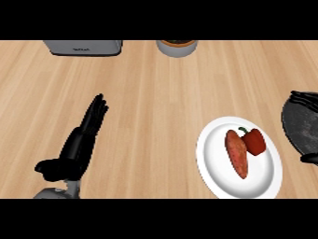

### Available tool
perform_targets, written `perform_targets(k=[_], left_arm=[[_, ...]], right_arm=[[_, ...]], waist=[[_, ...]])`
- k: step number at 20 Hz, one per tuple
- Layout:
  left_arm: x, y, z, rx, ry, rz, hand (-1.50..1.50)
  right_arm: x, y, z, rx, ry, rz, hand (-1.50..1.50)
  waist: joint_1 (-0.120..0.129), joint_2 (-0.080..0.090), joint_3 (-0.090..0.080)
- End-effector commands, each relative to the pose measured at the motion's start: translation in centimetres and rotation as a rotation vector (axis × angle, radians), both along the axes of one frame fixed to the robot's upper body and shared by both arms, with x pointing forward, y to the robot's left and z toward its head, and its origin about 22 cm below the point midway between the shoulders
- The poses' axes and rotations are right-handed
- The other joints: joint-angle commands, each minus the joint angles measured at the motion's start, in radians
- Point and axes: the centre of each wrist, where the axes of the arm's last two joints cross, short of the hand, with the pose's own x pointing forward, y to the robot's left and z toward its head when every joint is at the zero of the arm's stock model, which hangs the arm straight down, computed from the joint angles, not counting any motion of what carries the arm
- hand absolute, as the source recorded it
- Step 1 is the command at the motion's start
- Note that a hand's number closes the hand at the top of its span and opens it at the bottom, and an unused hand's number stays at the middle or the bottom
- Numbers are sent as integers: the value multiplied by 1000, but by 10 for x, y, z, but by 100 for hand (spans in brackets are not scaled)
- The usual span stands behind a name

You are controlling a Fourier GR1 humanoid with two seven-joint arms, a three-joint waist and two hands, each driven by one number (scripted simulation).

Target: Pick the sweet potato from the plate and place it in the pan

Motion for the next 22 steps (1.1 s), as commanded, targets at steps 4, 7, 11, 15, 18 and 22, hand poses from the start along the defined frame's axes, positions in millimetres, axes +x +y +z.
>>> perform_targets(k=[4,7,11,15,18,22], left_arm=[[8,-8,-5,19,-4,-2,0],[15,8,11,3,-15,1,0],[1,-2,-7,7,1,-6,0],[6,0,0,9,2,-11,0],[-4,20,0,-8,2,-2,0],[7,3,-5,-11,11,11,0]], right_arm=[[32,22,32,-215,-25,204,-150],[32,38,23,-332,-2,249,-150],[39,72,19,-555,-5,354,-150],[41,106,8,-704,-29,429,-150],[37,105,3,-827,-31,448,-150],[16,129,-34,-873,-12,466,-150]], waist=[[-6,-2,-3],[-7,-3,-3],[1,-3,-3],[-2,-4,-3],[-6,-6,-3],[-19,-6,-3]])
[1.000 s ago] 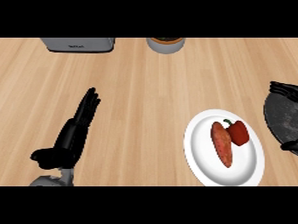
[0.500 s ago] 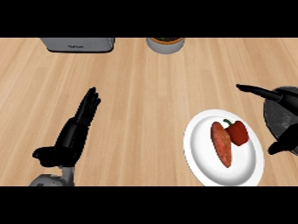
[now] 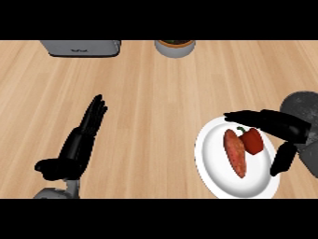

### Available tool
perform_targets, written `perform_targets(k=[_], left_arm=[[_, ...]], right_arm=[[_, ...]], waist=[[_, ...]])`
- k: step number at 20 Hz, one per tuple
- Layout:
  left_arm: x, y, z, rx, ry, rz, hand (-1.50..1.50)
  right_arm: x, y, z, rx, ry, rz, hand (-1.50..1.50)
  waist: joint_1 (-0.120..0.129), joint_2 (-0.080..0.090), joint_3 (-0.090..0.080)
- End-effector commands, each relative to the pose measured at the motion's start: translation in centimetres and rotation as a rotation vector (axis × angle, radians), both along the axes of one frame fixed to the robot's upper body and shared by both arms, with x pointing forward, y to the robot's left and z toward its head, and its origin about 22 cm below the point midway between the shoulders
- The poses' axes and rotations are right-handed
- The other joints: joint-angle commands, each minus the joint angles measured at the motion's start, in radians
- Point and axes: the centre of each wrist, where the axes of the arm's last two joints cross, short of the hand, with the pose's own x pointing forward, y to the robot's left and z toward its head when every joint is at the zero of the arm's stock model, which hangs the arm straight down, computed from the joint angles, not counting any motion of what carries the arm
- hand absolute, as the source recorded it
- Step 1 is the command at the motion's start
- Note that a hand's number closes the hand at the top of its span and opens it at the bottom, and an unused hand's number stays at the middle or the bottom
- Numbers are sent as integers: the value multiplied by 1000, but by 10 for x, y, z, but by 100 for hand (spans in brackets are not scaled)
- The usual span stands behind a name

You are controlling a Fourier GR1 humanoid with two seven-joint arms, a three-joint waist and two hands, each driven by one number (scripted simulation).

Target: Pick the sweet potato from the plate and place it in the pan

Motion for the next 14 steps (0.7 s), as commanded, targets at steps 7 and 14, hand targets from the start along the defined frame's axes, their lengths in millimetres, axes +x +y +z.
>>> perform_targets(k=[7,14], left_arm=[[4,17,13,-9,14,8,0],[-11,-1,-20,0,9,4,0]], right_arm=[[-14,15,-18,-77,21,8,-150],[-1,37,-20,-35,22,-44,-150]], waist=[[-7,-1,0],[-5,-1,0]])
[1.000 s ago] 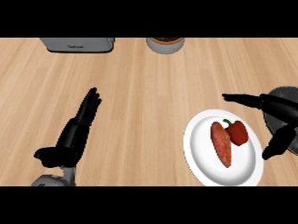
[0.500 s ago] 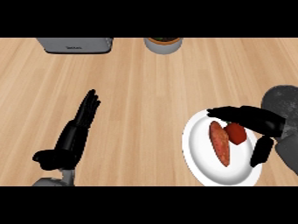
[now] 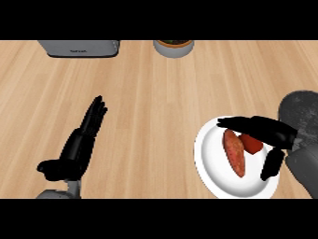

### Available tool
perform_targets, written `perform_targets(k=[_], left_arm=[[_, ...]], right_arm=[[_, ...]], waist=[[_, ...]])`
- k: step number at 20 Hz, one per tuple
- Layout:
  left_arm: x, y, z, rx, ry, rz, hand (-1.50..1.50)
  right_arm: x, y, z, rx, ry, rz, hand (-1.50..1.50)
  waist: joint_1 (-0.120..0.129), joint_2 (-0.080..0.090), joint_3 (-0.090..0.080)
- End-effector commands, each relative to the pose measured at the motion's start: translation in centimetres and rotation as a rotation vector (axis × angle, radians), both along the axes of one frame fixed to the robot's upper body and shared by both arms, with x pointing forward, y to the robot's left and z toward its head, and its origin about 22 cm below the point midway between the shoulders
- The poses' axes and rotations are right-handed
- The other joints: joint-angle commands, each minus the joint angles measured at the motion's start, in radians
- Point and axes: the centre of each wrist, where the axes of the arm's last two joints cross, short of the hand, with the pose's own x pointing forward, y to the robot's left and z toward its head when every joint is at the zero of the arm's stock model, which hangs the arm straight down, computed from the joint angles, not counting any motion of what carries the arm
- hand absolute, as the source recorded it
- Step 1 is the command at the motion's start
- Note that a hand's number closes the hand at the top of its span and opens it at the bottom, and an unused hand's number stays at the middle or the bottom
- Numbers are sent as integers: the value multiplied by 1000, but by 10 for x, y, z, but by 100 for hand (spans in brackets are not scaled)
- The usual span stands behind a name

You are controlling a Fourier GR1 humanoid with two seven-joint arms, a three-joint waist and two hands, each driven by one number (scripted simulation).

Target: Pick the sweet potato from the plate and place it in the pan

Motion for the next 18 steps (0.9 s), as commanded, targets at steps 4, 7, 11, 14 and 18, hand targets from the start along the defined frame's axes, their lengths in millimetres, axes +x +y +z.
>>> perform_targets(k=[4,7,11,14,18], left_arm=[[4,8,4,2,12,-6,0],[-12,3,0,9,-7,17,0],[16,9,10,-19,-12,-9,0],[-5,11,-1,-3,4,2,0],[-2,13,12,-7,-11,-8,0]], right_arm=[[8,3,-15,42,29,-21,-150],[1,12,-32,33,25,-31,-150],[9,36,-34,-32,39,-34,-150],[11,30,-44,-30,60,-31,-150],[4,32,-69,-118,12,119,150]], waist=[[2,0,0],[3,0,0],[0,1,0],[2,0,0],[11,2,1]])
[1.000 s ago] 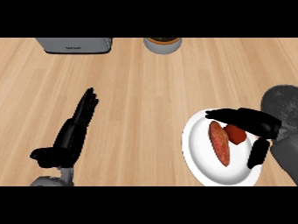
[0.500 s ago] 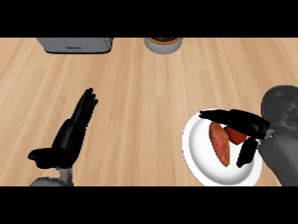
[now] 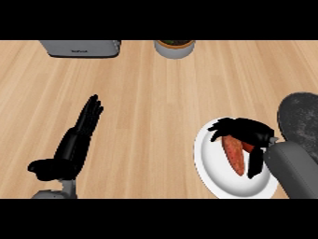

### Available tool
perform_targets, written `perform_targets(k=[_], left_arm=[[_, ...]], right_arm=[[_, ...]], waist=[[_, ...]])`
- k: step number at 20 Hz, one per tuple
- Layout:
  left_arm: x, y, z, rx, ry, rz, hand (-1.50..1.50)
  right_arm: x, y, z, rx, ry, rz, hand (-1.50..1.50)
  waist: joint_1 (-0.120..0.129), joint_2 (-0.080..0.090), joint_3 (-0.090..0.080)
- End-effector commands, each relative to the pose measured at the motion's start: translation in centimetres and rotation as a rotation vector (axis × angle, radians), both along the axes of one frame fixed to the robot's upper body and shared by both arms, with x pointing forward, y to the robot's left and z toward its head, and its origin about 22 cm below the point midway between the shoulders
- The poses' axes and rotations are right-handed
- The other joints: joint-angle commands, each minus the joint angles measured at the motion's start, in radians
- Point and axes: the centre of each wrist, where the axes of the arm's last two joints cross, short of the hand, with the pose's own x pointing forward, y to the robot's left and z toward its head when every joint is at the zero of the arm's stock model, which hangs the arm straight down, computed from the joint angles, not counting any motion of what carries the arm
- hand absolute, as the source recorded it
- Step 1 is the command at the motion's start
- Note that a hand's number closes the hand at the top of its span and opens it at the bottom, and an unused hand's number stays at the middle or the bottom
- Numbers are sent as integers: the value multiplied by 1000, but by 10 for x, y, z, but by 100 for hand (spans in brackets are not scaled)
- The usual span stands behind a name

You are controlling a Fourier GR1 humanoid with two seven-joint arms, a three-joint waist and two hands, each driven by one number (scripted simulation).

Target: Pick the sweet potato from the plate and place it in the pan

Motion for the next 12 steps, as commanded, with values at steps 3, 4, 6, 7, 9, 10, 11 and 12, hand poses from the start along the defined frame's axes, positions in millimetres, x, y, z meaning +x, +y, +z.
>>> perform_targets(k=[3,4,6,7,9,10,11,12], left_arm=[[16,6,20,-6,-11,-4,0],[-2,-4,-4,11,-3,11,0],[3,-11,3,11,1,0,0],[-6,-6,-13,9,-1,19,0],[3,-20,8,3,5,-10,0],[14,-7,8,-8,13,21,0],[-6,-9,-5,4,4,4,0],[9,7,12,27,5,-7,0]], right_arm=[[1,10,-10,-38,-27,97,150],[-9,-2,-14,-47,-39,99,150],[-10,7,-38,-29,-60,84,150],[-7,23,-23,-35,-61,93,150],[-3,-14,-22,5,-102,71,150],[9,14,-14,5,-122,57,150],[-5,-12,-18,41,-138,26,150],[4,18,-20,53,-174,36,150]], waist=[[-1,9,9],[-3,9,9],[4,11,10],[-2,8,9],[0,10,10],[-2,9,9],[-4,8,9],[0,9,9]])
